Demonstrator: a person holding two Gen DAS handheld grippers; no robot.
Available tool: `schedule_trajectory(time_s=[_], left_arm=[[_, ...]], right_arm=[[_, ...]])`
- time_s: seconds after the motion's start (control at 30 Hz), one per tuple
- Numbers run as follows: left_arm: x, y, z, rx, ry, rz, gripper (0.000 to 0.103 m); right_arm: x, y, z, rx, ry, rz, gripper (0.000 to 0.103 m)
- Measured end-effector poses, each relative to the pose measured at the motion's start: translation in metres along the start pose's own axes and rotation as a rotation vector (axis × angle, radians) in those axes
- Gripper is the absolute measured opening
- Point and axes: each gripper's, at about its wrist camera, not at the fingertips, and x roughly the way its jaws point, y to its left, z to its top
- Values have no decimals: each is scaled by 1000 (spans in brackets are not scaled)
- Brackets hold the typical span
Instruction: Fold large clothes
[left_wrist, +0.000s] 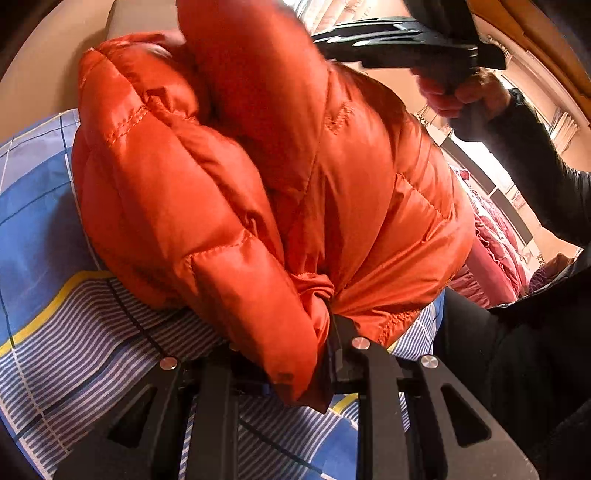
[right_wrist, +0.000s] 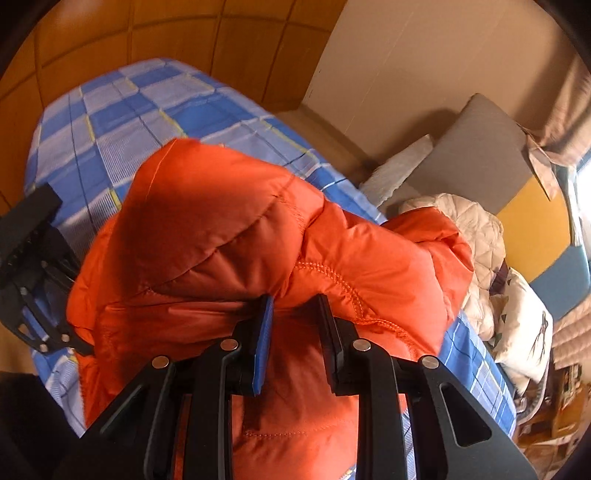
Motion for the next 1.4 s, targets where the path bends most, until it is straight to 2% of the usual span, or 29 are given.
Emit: schedule_trajectory(time_s=[0.23, 0.33, 0.4, 0.47, 0.53, 0.57, 0.67, 0.8, 0.87, 0.9, 1.0, 1.17, 1.2, 1.23, 1.33, 1.4], left_arm=[[-6, 12, -7, -28, -21, 22, 20], [-5, 10, -8, -38, -22, 52, 20], [-6, 7, -9, -51, -30, 72, 21], [-6, 5, -9, -62, -39, 91, 21], [-6, 2, -11, -73, -48, 107, 23], [-7, 2, -11, -82, -51, 112, 23], [-6, -4, -12, -95, -62, 136, 25], [-2, -10, -25, -132, -80, 139, 27], [-3, -11, -26, -147, -88, 139, 27], [-4, -10, -28, -161, -94, 133, 27], [-3, -8, -31, -189, -102, 124, 27], [-6, -1, -37, -216, -118, 104, 24], [-6, 0, -38, -220, -122, 99, 23], [-7, 0, -37, -224, -127, 94, 23], [-8, -6, -35, -226, -142, 87, 21], [-11, -11, -35, -223, -158, 77, 20]], right_arm=[[53, 14, -2, 38, 85, 1, 20], [46, 15, -4, 43, 75, -23, 20], [29, 9, -8, 109, 36, -29, 21], [3, -2, -16, 212, -26, 11, 37], [-17, -15, -28, 292, -80, 32, 91], [-35, -22, -42, 351, -130, 49, 96], [-55, -43, -81, 507, -169, 141, 96], [-42, -66, -144, 745, -155, 270, 99], [-25, -66, -167, 839, -139, 371, 100], [-14, -65, -178, 889, -146, 452, 100], [9, -59, -191, 989, -168, 601, 100], [23, -58, -194, 1014, -169, 665, 100], [20, -58, -193, 1009, -172, 667, 93], [17, -58, -191, 998, -180, 661, 80], [3, -58, -185, 946, -210, 628, 55], [-7, -58, -183, 916, -231, 609, 46]])
